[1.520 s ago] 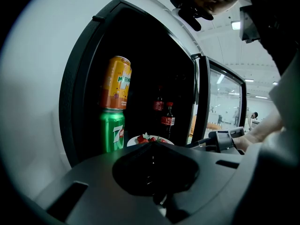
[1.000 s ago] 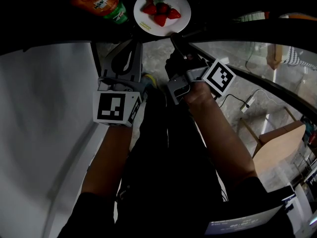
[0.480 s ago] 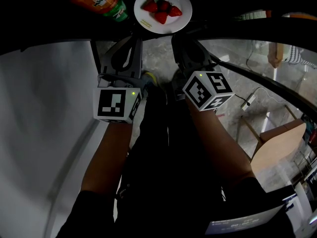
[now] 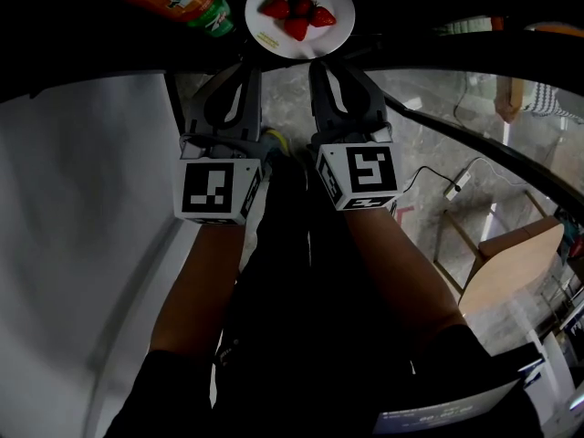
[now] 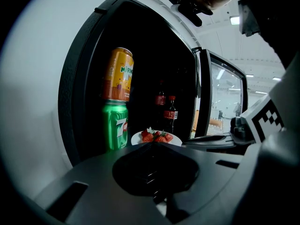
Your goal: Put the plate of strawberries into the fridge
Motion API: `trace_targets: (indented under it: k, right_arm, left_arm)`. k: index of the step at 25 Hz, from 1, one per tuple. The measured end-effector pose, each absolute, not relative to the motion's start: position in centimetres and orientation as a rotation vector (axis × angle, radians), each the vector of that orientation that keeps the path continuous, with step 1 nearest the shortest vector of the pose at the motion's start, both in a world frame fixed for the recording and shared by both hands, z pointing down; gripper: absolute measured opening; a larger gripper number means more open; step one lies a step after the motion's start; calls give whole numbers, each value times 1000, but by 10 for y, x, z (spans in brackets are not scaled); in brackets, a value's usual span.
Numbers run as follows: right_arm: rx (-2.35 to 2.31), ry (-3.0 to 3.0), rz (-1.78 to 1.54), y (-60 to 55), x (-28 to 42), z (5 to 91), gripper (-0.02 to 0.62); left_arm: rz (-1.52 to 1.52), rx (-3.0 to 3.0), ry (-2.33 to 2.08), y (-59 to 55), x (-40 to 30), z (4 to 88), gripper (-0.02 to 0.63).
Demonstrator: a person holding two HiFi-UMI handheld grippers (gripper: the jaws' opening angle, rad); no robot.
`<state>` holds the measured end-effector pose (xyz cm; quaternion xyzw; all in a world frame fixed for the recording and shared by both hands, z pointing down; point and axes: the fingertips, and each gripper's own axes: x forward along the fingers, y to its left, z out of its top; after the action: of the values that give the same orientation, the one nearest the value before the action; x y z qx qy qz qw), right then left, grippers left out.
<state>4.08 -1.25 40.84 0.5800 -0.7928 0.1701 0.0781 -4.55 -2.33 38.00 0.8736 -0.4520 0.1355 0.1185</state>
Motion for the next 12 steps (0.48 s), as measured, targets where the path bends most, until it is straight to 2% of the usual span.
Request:
trace_targets:
  k: [12]
  right_arm:
    - [1687,-2367,425,-13,29,417,48]
  left_arm:
    - [438,2567,-1305,-21,-45,387,3]
